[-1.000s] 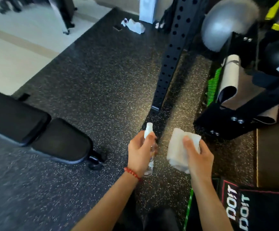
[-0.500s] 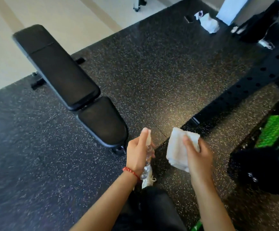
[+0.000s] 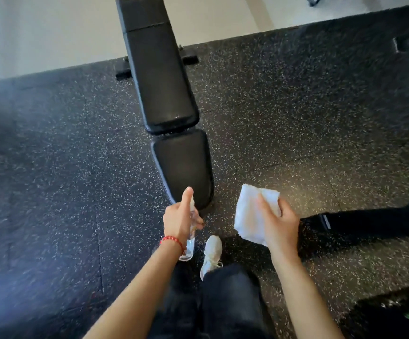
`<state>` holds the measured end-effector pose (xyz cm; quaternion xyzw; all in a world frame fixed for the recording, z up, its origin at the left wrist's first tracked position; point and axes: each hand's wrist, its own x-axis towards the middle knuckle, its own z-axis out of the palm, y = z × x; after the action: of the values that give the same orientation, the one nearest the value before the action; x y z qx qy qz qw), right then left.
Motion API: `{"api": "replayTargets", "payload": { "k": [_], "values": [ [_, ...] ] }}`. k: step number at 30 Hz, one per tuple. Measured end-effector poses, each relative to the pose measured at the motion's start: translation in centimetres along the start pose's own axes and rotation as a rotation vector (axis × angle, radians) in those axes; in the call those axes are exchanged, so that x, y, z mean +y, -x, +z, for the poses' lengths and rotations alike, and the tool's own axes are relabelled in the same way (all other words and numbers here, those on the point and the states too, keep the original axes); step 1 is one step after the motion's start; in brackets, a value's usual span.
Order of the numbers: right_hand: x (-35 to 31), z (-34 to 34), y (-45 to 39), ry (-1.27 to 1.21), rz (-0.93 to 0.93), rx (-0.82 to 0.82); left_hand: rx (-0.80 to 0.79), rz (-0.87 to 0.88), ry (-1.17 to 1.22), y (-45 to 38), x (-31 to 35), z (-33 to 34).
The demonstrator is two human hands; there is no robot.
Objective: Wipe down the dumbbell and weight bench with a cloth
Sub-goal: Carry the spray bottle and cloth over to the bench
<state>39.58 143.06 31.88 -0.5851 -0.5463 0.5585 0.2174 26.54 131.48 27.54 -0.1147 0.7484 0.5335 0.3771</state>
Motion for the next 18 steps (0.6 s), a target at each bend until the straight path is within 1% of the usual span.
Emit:
{"api": "replayTargets", "payload": {
  "k": [4, 8, 18],
  "values": [
    [0.0, 1.4, -0.8, 0.032, 0.018, -0.069, 0.058, -0.054, 0.009, -1.3, 0.2, -0.4],
    [0.6, 3.6, -1.4, 0.087, 0.022, -0.097, 0.095, -0.043, -0.02, -2.9, 0.1, -1.0],
    [1.2, 6.8, -2.6, 0.096, 0.085, -0.149, 0.109, -0.067, -0.105, -5.9, -0.3, -1.3]
  ]
}}
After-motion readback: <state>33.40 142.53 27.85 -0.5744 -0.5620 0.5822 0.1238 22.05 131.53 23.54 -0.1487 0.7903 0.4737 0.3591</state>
